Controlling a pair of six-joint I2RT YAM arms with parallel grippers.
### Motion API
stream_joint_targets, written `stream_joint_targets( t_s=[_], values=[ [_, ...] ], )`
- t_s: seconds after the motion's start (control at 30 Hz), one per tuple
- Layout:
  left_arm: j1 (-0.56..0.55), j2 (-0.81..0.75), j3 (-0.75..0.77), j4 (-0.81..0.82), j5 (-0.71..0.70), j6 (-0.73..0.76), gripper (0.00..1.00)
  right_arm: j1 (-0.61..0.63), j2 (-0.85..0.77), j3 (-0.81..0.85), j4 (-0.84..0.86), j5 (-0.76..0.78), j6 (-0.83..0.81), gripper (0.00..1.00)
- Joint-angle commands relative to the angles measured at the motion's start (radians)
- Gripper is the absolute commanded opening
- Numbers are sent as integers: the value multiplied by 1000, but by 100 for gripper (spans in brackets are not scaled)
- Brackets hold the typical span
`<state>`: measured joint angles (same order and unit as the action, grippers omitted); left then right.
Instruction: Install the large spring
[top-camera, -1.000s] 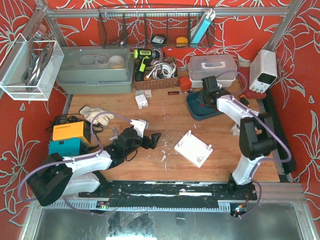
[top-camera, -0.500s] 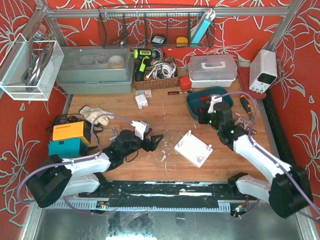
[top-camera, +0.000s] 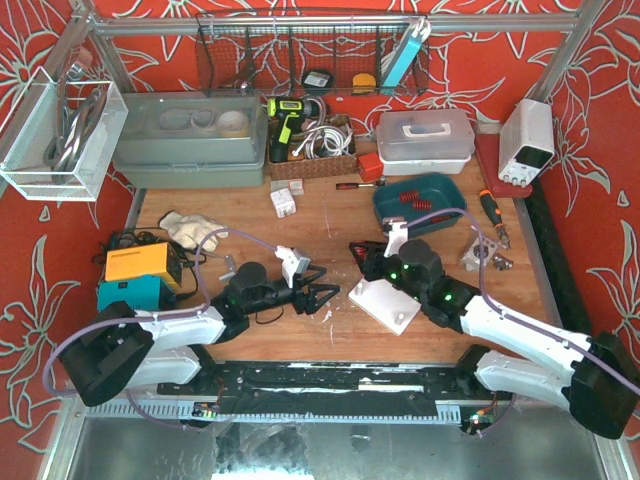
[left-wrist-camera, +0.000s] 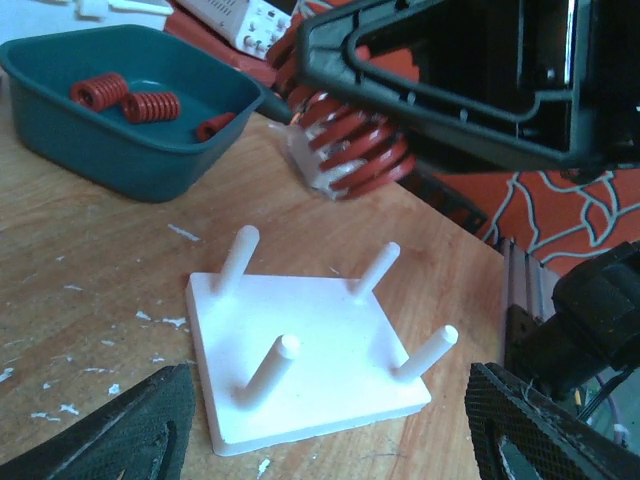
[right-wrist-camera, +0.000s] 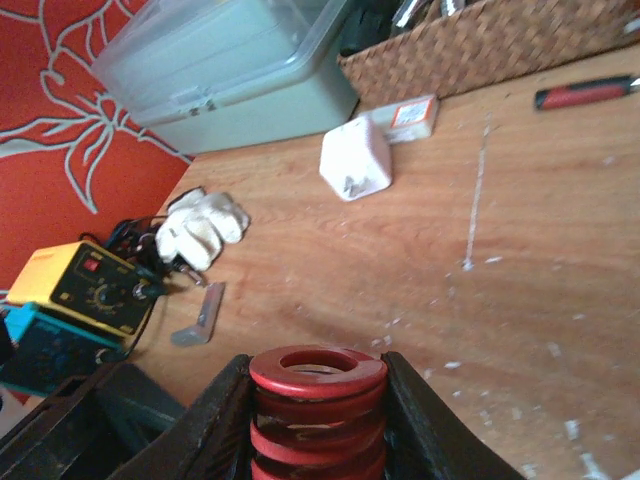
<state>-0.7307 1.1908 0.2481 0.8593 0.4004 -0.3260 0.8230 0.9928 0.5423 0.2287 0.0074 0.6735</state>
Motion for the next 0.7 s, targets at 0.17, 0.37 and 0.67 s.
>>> stream_joint_targets(
  t_s=[0.17, 0.37, 0.67],
  values=[
    [-13, -45, -11, 26, -1, 18, 74, 202, 113, 67, 151, 130, 154, 1],
    [-13, -55, -20, 50, 26, 5, 71, 266, 179, 90, 194, 159, 151, 0],
    [-13, -111, -47, 50, -35, -11, 68, 333, 213, 92, 208, 219, 140, 0]
  ],
)
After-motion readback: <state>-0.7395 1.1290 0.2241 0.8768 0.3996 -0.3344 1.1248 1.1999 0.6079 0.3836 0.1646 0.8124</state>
